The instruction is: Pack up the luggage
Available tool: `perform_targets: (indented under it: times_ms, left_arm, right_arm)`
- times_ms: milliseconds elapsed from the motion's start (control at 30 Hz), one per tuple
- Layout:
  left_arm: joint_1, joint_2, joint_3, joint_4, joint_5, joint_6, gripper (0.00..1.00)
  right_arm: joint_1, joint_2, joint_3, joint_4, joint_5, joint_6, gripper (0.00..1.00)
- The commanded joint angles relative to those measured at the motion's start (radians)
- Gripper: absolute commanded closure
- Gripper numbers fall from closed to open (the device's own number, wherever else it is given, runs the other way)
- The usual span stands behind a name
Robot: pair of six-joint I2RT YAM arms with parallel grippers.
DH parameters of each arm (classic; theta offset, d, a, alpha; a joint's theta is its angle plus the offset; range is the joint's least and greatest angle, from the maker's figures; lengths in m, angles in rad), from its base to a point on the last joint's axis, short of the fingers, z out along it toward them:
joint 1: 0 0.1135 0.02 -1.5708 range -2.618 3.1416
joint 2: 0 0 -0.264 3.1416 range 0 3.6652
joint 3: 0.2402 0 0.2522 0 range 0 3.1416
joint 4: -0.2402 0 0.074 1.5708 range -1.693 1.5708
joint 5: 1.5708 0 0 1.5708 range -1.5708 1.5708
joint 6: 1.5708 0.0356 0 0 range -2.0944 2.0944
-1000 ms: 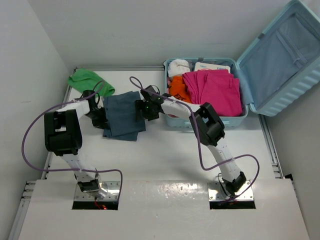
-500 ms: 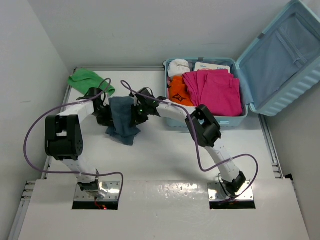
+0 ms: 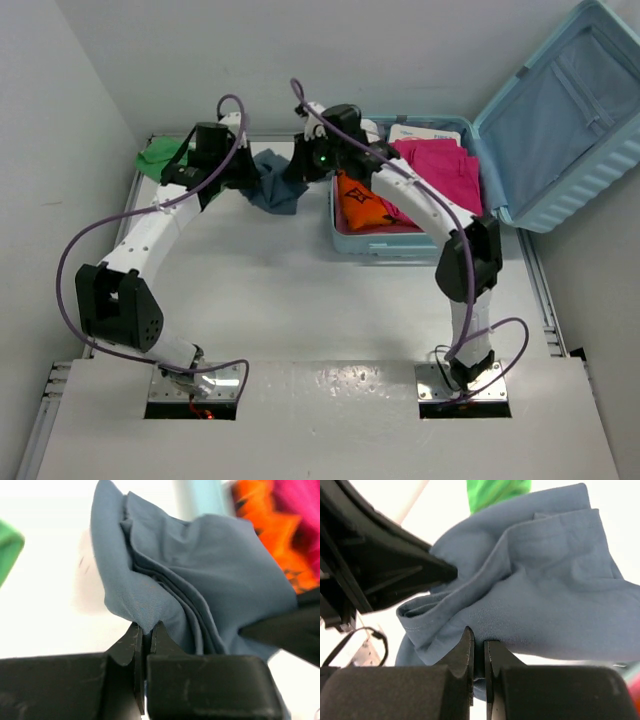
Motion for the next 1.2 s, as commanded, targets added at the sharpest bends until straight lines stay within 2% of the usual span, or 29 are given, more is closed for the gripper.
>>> perform_targets:
  times_ms: [0, 200, 333, 467, 700, 933, 1033, 1167]
  left_arm:
    - [-0.066, -0.028, 0.091, 0.116, -0.056, -0.015, 1.00]
    - [-0.183, 0.069, 0.241, 0.216, -0.131, -0.024, 1.00]
    - [-0.248, 0.141, 0.295, 0.345, -0.151, -0.033, 1.00]
    - [-0.304, 0.271, 0.421, 0.357, -0.162, -0.033, 1.00]
    - [-0.399, 0.507, 0.678, 0.407, -0.186, -0.024, 1.00]
    - [-0.433, 0.749, 0.912, 0.442, -0.186, 0.010, 1.00]
    - [-0.442, 0.808, 0.958, 0.442, -0.154, 0.010, 0.99]
    - [-0.453, 0.857, 0.958, 0.424, -0.105, -0.010, 0.91]
  right_arm:
    - [-0.061, -0.075, 0.059, 0.013, 0.026, -0.095, 1.00]
    - [-0.187, -0.103, 0.112, 0.016, 0.035, -0.141, 1.00]
    - [-0.285, -0.108, 0.142, 0.036, 0.046, -0.164, 1.00]
    - [-0.383, -0.124, 0.145, 0.043, 0.049, -0.202, 1.00]
    - [-0.558, -0.187, 0.061, 0.080, 0.040, -0.254, 1.00]
    - [-0.713, -0.157, -0.033, 0.148, 0.060, -0.274, 1.00]
    - [-0.768, -0.166, -0.101, 0.187, 0.087, -0.291, 1.00]
    - [-0.828, -0.146, -0.122, 0.174, 0.086, -0.305, 1.00]
